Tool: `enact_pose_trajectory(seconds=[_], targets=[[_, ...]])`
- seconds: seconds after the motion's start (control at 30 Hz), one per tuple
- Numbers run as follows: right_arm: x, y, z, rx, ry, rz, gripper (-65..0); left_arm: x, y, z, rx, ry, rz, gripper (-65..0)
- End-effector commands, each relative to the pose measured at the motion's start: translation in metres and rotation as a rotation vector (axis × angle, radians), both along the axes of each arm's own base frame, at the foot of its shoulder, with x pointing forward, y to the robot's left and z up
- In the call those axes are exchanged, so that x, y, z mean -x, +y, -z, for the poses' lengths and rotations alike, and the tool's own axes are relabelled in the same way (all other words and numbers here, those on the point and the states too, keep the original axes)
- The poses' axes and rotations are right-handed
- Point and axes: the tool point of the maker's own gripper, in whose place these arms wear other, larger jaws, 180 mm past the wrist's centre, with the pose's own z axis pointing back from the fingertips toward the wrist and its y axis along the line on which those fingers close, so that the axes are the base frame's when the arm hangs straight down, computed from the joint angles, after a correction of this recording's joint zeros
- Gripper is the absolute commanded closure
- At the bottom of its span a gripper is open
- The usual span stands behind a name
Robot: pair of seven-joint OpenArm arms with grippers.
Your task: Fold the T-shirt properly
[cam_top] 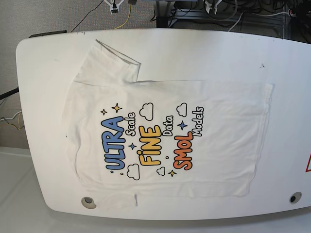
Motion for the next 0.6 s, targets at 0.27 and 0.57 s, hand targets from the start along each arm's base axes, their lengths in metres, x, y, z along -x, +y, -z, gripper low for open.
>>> enact_pose_trajectory(seconds=[0.27,0.57], targets=[[0.008,-0.027,-0.003,0.04,-0.014,-0.022,0.0,0.035,0.032,-0.003,-0.112,0.04,0.025,-3.0],[0.026,-0.052,-0.01,0.074,-0.036,-0.09,0.0,0.045,0.055,-0.013,-0.171,-0.024,0.067,-4.1]])
